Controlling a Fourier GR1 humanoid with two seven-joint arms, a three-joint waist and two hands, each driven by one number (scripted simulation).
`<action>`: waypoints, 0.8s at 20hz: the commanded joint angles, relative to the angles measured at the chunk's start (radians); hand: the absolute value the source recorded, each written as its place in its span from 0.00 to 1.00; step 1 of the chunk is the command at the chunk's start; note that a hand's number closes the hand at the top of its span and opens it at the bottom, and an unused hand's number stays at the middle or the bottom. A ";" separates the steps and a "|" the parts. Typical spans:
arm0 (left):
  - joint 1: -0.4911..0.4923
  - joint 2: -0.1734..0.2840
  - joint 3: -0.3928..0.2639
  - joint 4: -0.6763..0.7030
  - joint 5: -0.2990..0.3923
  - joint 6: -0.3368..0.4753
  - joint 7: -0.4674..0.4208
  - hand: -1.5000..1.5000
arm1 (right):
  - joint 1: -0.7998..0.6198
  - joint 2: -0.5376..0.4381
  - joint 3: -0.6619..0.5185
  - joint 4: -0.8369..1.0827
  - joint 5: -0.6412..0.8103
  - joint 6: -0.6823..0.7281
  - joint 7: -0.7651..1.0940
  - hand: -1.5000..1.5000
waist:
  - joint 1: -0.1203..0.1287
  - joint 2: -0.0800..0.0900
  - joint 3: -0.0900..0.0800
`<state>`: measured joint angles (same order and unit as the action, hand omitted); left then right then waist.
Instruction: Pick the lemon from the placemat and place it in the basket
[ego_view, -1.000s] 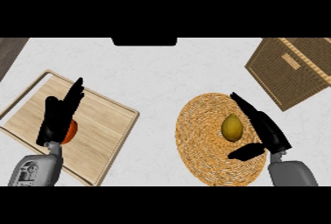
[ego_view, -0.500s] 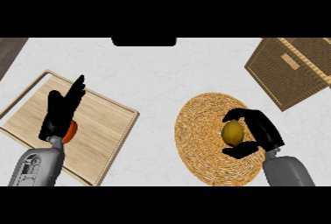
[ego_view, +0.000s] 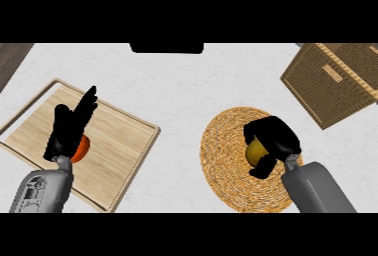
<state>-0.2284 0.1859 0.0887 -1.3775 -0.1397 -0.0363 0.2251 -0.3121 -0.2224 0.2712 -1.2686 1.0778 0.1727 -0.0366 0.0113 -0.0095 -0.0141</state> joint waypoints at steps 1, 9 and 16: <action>0.034 0.023 0.023 -0.007 0.022 -0.026 -0.033 0.50 | -0.055 0.071 0.125 0.044 0.151 0.037 0.133 1.00 | 0.006 0.010 0.013; 0.014 0.011 0.026 0.000 0.005 -0.001 -0.017 0.50 | -0.077 0.149 0.032 -0.135 0.036 0.114 0.126 1.00 | -0.017 0.007 0.014; 0.017 -0.016 0.007 0.006 -0.010 0.017 -0.002 0.50 | -0.093 0.220 -0.094 -0.426 -0.250 0.226 0.234 1.00 | -0.031 0.002 0.014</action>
<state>-0.2187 0.1887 0.1048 -1.3826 -0.1400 -0.0344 0.2290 -0.3920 -0.0313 0.2431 -1.5502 0.9810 0.3546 0.1438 -0.0117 -0.0053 -0.0006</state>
